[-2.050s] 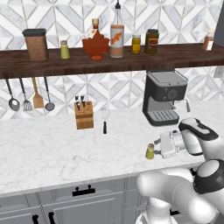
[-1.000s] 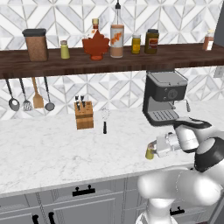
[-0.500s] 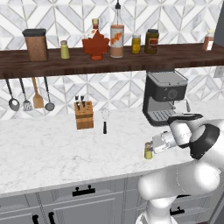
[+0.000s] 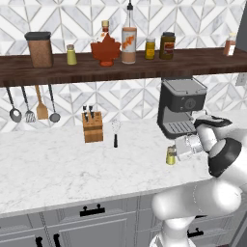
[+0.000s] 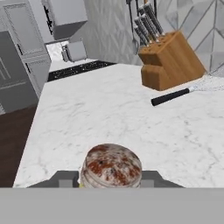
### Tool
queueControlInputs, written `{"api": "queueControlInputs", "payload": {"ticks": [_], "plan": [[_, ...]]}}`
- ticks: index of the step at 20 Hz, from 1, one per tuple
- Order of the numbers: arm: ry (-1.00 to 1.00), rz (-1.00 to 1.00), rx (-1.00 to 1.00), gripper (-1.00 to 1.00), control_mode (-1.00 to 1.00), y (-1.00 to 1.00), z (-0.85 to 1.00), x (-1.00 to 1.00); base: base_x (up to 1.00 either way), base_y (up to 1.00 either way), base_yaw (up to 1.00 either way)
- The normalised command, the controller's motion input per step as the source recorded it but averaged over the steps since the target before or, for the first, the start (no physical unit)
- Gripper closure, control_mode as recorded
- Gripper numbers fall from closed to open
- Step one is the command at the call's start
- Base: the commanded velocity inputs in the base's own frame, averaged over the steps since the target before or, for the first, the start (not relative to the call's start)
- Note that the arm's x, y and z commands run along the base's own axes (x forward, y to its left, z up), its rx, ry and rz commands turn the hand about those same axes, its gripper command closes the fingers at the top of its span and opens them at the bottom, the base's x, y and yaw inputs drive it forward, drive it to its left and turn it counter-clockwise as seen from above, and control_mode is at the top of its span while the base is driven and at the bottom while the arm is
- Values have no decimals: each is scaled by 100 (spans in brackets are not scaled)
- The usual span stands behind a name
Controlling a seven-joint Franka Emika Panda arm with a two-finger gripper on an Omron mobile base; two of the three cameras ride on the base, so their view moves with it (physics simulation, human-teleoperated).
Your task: Put the shaker and condiment bottle from the counter next to their counterparts in the cabinet.
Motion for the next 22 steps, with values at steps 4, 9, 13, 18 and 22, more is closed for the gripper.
{"api": "queueControlInputs", "payload": {"ticks": [4, 9, 13, 18, 22], "plan": [[-11, -1, -7, 100, -100, -2, 49, 0, 0, 0, 0], [-3, -3, -1, 100, -100, -9, 65, 0, 0, 0, 0], [-6, -2, 0, 100, -100, -2, 59, 0, 0, 0, 0], [-9, -1, 0, 100, -100, 2, 53, -6, 0, 0, 0], [-7, 0, 0, 100, -100, 30, 54, -9, 0, 0, 0]]}}
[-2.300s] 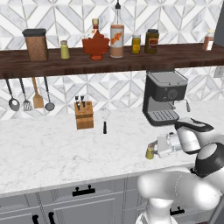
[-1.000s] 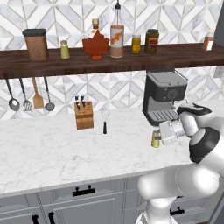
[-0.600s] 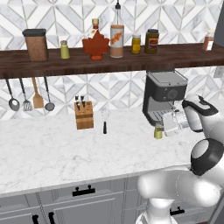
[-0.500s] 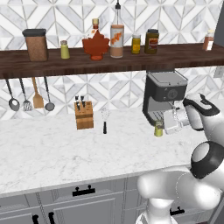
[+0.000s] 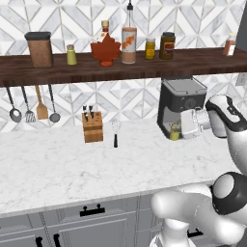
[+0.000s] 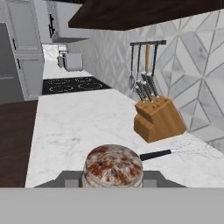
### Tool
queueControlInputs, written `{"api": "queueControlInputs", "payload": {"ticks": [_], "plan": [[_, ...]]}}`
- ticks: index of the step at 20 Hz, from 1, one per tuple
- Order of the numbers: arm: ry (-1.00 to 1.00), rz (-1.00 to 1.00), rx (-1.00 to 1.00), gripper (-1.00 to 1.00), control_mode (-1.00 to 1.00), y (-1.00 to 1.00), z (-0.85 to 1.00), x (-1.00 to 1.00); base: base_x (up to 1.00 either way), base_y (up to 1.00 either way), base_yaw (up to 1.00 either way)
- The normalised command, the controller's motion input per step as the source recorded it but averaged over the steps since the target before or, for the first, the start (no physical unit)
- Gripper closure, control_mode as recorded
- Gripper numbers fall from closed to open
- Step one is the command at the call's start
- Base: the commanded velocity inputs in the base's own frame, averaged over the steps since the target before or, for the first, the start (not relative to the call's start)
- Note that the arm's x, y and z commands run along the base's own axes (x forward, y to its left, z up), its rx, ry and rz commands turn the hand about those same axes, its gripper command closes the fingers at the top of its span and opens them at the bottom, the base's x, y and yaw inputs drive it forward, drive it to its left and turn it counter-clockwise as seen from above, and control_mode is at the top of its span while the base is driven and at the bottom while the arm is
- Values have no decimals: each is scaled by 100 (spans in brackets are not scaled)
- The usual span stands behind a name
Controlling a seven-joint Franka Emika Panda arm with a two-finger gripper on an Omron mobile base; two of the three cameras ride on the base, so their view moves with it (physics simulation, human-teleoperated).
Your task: Put the shaker and condiment bottle from the counter next to their counterparts in the cabinet.
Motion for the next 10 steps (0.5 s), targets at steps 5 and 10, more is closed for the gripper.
{"api": "queueControlInputs", "payload": {"ticks": [5, 10], "plan": [[-7, 0, 0, 100, -100, 35, 65, -24, 0, 0, 0], [-6, 0, 0, 100, -100, 19, 85, -23, 0, 0, 0]]}}
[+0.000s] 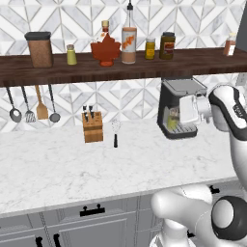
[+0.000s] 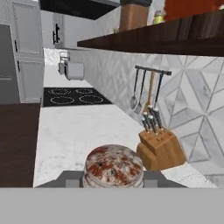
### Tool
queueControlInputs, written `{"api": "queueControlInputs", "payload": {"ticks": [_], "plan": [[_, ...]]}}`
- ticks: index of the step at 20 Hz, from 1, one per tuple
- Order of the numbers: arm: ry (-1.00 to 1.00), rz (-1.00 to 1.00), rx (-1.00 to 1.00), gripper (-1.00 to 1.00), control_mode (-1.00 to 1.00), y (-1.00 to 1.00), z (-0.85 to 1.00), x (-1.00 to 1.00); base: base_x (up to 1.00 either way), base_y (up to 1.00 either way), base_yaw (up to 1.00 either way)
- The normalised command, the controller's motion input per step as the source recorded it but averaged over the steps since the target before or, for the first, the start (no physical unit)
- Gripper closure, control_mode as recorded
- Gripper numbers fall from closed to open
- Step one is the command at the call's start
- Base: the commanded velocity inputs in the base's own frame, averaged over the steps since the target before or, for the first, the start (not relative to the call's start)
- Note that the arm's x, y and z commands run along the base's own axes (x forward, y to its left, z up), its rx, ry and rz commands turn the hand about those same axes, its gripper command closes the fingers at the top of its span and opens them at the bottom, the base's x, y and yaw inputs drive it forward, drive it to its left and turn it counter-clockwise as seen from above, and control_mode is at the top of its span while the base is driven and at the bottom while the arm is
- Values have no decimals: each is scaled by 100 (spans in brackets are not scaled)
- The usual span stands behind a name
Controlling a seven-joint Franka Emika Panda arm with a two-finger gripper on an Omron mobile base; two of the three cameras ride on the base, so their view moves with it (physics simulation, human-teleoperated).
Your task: Put the shaker and condiment bottle from the counter next to their counterparts in the cabinet.
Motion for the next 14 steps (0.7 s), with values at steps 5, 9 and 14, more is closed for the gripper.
{"api": "queueControlInputs", "payload": {"ticks": [5, 9, 14], "plan": [[-4, 4, 0, 100, -100, 26, 80, -18, 0, 0, 0], [0, 12, -1, 100, -100, 61, 47, -27, 0, 0, 0], [-3, 20, -4, 100, -100, 82, 8, -27, 0, 0, 0]]}}
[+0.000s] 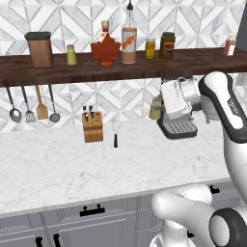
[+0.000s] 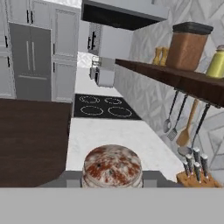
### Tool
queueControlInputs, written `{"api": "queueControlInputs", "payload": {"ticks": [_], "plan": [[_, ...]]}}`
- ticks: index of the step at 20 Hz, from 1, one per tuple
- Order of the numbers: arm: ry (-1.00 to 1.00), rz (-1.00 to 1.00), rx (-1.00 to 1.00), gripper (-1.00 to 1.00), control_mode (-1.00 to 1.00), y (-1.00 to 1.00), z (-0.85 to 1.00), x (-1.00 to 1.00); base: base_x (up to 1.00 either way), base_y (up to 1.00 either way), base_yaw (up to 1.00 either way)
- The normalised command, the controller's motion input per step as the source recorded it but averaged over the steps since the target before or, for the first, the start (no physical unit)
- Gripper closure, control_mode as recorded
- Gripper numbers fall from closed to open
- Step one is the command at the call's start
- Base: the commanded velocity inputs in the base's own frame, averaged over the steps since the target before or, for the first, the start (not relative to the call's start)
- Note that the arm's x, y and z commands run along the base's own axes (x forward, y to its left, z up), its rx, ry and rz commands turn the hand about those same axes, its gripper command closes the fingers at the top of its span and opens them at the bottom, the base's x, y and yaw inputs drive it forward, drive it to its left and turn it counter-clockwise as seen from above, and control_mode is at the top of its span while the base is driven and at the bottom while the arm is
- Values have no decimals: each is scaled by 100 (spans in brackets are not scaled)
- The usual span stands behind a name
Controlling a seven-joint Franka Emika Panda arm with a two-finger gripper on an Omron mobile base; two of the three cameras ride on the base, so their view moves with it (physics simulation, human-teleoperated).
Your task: Put the shaker and condiment bottle from the counter next to their counterparts in the cabinet.
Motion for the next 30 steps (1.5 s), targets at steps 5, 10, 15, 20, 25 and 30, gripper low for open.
{"api": "queueControlInputs", "payload": {"ticks": [5, 10, 15, 20, 25, 30], "plan": [[-3, 10, 4, 100, -100, 51, 55, -4, 0, 0, 0], [0, 6, 7, 100, -100, 41, 66, -1, 0, 0, 0], [0, 0, 9, 100, -100, 43, 64, 0, 0, 0, 0], [0, 0, 12, 100, -100, 38, 67, 0, 0, 0, 0], [6, 0, 3, 100, -100, 44, 16, 0, 0, 0, 0], [0, 0, 0, 100, -100, 38, 0, 0, 0, 0, 0]]}}
